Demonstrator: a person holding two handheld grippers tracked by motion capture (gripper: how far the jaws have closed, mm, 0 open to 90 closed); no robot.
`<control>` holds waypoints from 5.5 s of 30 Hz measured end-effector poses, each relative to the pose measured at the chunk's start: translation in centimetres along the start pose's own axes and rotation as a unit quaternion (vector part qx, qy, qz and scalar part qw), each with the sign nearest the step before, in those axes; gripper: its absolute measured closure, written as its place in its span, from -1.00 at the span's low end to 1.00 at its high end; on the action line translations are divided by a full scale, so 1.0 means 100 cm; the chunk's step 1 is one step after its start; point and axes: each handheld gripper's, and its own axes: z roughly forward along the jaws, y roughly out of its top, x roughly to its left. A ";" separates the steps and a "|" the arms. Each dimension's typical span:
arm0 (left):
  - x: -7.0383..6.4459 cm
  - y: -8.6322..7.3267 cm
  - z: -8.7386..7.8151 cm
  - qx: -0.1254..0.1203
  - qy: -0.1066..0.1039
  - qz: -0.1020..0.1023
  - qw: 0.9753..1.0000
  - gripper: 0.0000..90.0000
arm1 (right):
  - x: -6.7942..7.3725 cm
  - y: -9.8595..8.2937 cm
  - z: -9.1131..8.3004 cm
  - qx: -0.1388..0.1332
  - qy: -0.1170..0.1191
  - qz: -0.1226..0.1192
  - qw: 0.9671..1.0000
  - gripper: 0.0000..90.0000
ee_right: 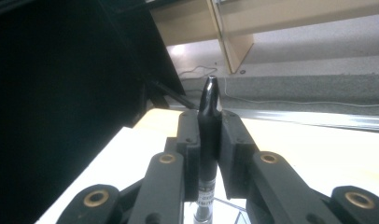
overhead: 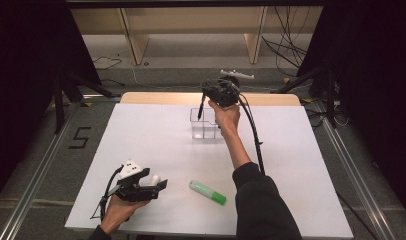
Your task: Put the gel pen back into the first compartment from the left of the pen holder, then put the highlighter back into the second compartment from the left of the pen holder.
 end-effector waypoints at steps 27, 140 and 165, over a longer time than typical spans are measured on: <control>0.000 -0.001 0.001 -0.007 0.002 0.004 1.000 -0.60 | 0.000 -0.004 -0.003 0.029 0.005 -0.009 1.000 0.10; 0.000 0.003 0.001 -0.025 -0.011 0.010 1.000 -0.63 | 0.043 -0.196 -0.127 0.371 0.086 -0.275 0.883 -0.18; -0.004 0.003 0.001 -0.024 -0.009 0.023 0.999 -0.63 | 0.050 -0.203 -0.123 0.382 0.071 -0.314 0.866 0.49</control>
